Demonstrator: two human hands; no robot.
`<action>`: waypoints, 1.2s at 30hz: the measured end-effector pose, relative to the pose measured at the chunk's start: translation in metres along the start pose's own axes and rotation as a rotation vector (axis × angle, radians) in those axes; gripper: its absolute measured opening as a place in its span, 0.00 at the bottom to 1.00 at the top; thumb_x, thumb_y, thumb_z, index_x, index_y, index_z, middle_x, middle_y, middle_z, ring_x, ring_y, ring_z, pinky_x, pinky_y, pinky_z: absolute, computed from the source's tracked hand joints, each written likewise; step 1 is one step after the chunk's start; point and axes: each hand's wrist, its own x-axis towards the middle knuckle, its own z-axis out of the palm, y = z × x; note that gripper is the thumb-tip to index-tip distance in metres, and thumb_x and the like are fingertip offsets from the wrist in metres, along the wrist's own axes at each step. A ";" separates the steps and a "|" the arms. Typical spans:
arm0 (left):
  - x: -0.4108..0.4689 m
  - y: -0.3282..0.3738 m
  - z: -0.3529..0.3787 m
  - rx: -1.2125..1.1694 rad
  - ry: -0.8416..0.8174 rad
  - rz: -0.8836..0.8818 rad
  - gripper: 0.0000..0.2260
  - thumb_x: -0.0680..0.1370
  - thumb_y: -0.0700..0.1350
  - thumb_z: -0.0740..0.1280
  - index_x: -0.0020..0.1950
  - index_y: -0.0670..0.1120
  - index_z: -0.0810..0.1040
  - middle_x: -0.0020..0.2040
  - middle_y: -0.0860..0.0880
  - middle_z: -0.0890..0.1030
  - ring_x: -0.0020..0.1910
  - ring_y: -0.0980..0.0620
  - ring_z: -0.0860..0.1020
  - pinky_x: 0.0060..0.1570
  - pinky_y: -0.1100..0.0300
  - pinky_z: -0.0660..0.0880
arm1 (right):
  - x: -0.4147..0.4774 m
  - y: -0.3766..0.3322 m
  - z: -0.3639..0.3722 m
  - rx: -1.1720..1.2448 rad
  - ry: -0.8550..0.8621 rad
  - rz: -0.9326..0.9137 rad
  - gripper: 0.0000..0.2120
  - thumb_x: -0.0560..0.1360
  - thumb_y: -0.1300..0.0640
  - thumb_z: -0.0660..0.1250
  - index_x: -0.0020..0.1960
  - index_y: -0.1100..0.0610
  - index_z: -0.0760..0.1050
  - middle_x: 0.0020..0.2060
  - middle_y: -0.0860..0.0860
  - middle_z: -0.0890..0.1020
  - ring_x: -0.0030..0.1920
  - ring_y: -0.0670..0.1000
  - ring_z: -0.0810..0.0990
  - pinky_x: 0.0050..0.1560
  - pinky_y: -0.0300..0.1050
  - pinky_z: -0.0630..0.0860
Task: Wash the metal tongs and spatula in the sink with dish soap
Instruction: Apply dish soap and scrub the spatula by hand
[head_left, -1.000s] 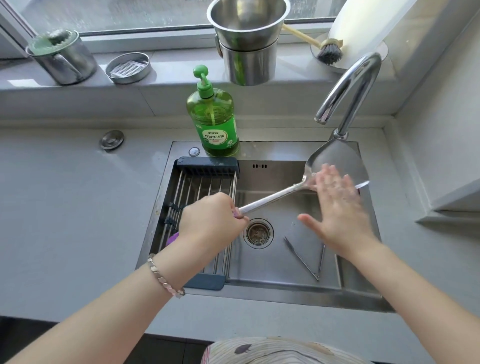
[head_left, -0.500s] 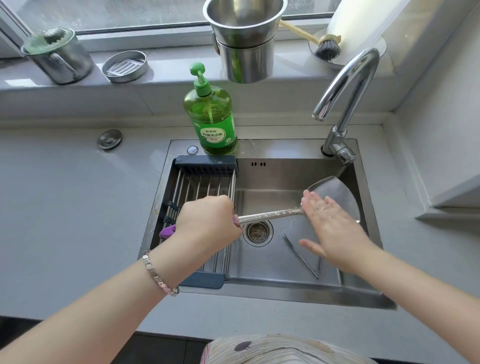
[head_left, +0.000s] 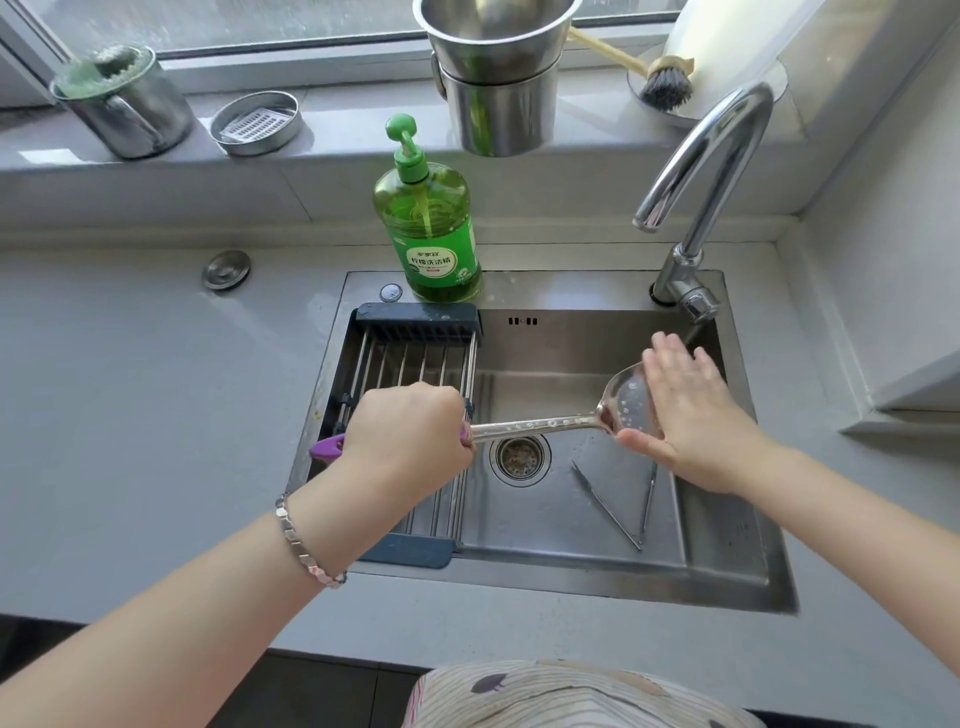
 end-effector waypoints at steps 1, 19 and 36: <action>0.001 0.002 -0.002 0.043 0.028 0.048 0.10 0.77 0.52 0.61 0.44 0.48 0.77 0.33 0.52 0.73 0.35 0.47 0.75 0.36 0.61 0.70 | 0.004 -0.005 0.001 -0.037 0.030 -0.093 0.50 0.66 0.26 0.37 0.74 0.61 0.56 0.74 0.59 0.57 0.75 0.59 0.54 0.73 0.53 0.45; 0.011 -0.002 -0.002 0.255 0.001 0.294 0.08 0.78 0.49 0.58 0.44 0.49 0.75 0.34 0.51 0.71 0.34 0.48 0.72 0.37 0.61 0.69 | 0.006 -0.015 -0.023 0.231 -0.380 -0.104 0.24 0.68 0.37 0.68 0.25 0.52 0.66 0.25 0.48 0.70 0.26 0.47 0.67 0.27 0.40 0.61; 0.010 -0.014 0.007 0.075 -0.044 0.124 0.15 0.75 0.55 0.63 0.32 0.50 0.69 0.30 0.54 0.72 0.32 0.51 0.74 0.35 0.62 0.71 | -0.004 0.002 -0.027 0.758 0.039 0.380 0.20 0.67 0.41 0.71 0.27 0.56 0.75 0.29 0.54 0.78 0.33 0.53 0.75 0.35 0.43 0.70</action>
